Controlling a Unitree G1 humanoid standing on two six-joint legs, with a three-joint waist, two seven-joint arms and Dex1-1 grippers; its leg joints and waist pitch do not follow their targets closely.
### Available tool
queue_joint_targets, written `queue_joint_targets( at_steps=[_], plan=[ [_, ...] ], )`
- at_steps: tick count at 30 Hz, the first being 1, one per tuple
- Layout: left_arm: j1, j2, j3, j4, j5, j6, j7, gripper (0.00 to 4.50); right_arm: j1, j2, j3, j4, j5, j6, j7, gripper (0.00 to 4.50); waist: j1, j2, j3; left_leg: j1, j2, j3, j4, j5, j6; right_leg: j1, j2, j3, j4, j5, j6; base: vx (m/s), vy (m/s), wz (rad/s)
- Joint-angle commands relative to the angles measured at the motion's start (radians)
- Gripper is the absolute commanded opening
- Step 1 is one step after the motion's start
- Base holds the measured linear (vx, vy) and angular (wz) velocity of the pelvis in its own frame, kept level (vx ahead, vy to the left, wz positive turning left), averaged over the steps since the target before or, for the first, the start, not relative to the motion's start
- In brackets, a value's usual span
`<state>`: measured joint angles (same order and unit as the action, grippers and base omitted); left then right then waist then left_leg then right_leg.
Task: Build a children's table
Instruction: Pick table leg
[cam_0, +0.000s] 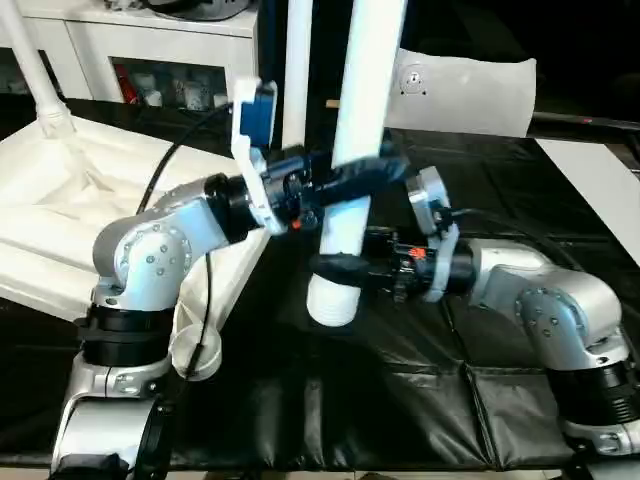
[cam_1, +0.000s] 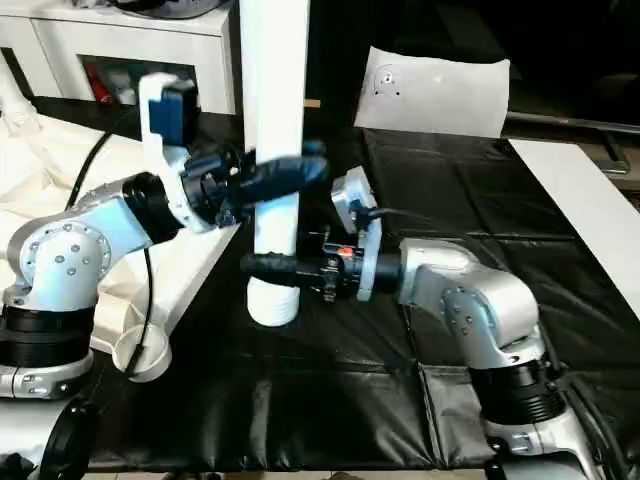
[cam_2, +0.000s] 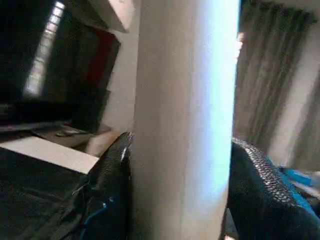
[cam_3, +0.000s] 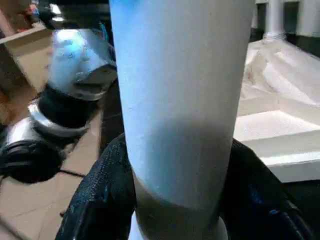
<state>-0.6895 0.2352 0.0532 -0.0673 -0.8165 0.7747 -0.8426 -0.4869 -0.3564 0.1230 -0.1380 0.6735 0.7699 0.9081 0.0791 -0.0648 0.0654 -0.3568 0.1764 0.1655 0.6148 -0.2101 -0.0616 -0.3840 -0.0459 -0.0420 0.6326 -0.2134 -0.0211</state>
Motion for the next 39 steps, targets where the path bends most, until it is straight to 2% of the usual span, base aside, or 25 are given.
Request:
queue_joint_targets(
  at_steps=[1,2,3,5,6,7,10,13,15,17,21,25,37,38,39],
  plan=[
    [0.012,-0.020,0.006,-0.027,0.042,-0.028,0.075,2.70,-0.025,0.011,-0.033,0.019,-0.025,-0.035,-0.049,1.91,0.000,0.007,-0.067,0.005,0.053,-0.012,-0.072,-0.044,-0.024,0.052,-0.093,0.052,-0.068,-0.085,-0.199,0.000,0.000,0.00],
    [0.013,-0.022,0.008,-0.029,0.043,-0.030,0.083,2.70,-0.025,0.013,-0.034,0.021,-0.028,-0.037,-0.054,1.91,-0.001,0.006,-0.067,0.005,0.053,-0.011,-0.072,-0.046,-0.026,0.053,-0.093,0.052,-0.068,-0.087,-0.199,0.000,0.000,0.00],
    [0.019,-0.030,0.014,-0.038,0.049,-0.027,0.117,2.70,-0.027,0.019,-0.036,0.026,-0.037,-0.047,-0.068,1.91,0.000,0.010,-0.067,0.006,0.051,-0.011,-0.072,-0.051,-0.026,0.053,-0.092,0.052,-0.069,-0.096,-0.196,0.000,0.000,0.00],
    [0.030,-0.043,0.018,-0.053,0.059,-0.026,0.162,2.70,-0.028,0.025,-0.038,0.029,-0.046,-0.057,-0.083,1.91,0.000,0.008,-0.068,0.006,0.052,-0.011,-0.072,-0.047,-0.028,0.053,-0.091,0.052,-0.068,-0.088,-0.193,0.000,0.000,0.00],
    [0.047,-0.062,0.023,-0.076,0.071,-0.028,0.219,2.70,-0.029,0.033,-0.038,0.033,-0.061,-0.071,-0.102,1.91,0.001,0.011,-0.069,0.007,0.054,-0.012,-0.072,-0.044,-0.030,0.053,-0.092,0.052,-0.066,-0.070,-0.196,0.000,0.000,0.00],
    [0.051,-0.067,0.023,-0.080,0.073,-0.030,0.227,2.70,-0.030,0.035,-0.037,0.034,-0.065,-0.074,-0.106,1.91,0.001,0.008,-0.067,0.005,0.052,-0.011,-0.072,-0.043,-0.028,0.054,-0.091,0.052,-0.068,-0.068,-0.197,0.000,0.000,0.00],
    [0.066,-0.080,0.021,-0.093,0.082,-0.044,0.248,2.70,-0.030,0.038,-0.034,0.037,-0.077,-0.084,-0.115,1.91,0.004,0.008,-0.068,0.006,0.051,-0.010,-0.072,-0.047,-0.024,0.052,-0.089,0.053,-0.069,-0.073,-0.190,0.000,0.000,0.00],
    [0.087,-0.117,0.014,-0.113,0.119,-0.079,0.314,2.35,-0.032,0.047,-0.028,0.042,-0.100,-0.102,-0.137,1.91,0.003,0.009,-0.066,0.005,0.053,-0.012,-0.073,-0.060,-0.030,0.053,-0.090,0.053,-0.071,-0.087,-0.184,0.000,0.000,0.00],
    [0.092,-0.156,0.009,-0.123,0.152,-0.109,0.377,2.35,-0.034,0.059,-0.024,0.049,-0.116,-0.119,-0.156,1.91,0.003,0.006,-0.066,0.006,0.054,-0.011,-0.073,-0.063,-0.028,0.052,-0.089,0.053,-0.072,-0.092,-0.181,0.000,0.000,0.00],
    [0.092,-0.158,-0.005,-0.121,0.182,-0.126,0.401,2.13,-0.037,0.066,-0.022,0.056,-0.123,-0.129,-0.166,1.90,0.003,0.006,-0.066,0.005,0.052,-0.012,-0.074,-0.067,-0.025,0.052,-0.090,0.053,-0.075,-0.109,-0.172,0.000,0.000,0.00],
    [0.094,-0.157,-0.016,-0.115,0.208,-0.141,0.421,2.01,-0.041,0.073,-0.019,0.065,-0.133,-0.141,-0.176,1.89,0.003,0.006,-0.066,0.005,0.051,-0.012,-0.073,-0.064,-0.025,0.050,-0.089,0.054,-0.075,-0.113,-0.158,0.000,0.000,0.00],
    [0.093,-0.153,-0.017,-0.099,0.224,-0.147,0.428,1.88,-0.048,0.080,-0.018,0.074,-0.144,-0.151,-0.181,1.89,0.001,0.008,-0.066,0.005,0.051,-0.012,-0.073,-0.060,-0.024,0.049,-0.086,0.053,-0.073,-0.093,-0.163,0.000,0.000,0.00],
    [0.068,-0.169,0.006,-0.068,0.185,-0.154,0.413,1.86,-0.070,0.089,-0.020,0.096,-0.161,-0.161,-0.197,1.89,0.000,0.007,-0.066,0.005,0.050,-0.011,-0.073,-0.063,-0.026,0.049,-0.087,0.053,-0.073,-0.090,-0.169,0.000,0.000,0.00],
    [0.060,-0.163,0.009,-0.060,0.181,-0.151,0.402,1.86,-0.076,0.093,-0.032,0.101,-0.143,-0.143,-0.197,2.45,-0.001,0.008,-0.066,0.006,0.050,-0.011,-0.074,-0.065,-0.025,0.048,-0.087,0.053,-0.074,-0.094,-0.169,0.000,0.000,0.00],
    [0.055,-0.156,0.009,-0.054,0.179,-0.149,0.393,1.86,-0.080,0.095,-0.038,0.104,-0.135,-0.136,-0.196,2.59,-0.002,0.008,-0.066,0.007,0.050,-0.012,-0.074,-0.070,-0.025,0.048,-0.087,0.053,-0.074,-0.100,-0.170,0.000,0.000,0.00]
  ],
)
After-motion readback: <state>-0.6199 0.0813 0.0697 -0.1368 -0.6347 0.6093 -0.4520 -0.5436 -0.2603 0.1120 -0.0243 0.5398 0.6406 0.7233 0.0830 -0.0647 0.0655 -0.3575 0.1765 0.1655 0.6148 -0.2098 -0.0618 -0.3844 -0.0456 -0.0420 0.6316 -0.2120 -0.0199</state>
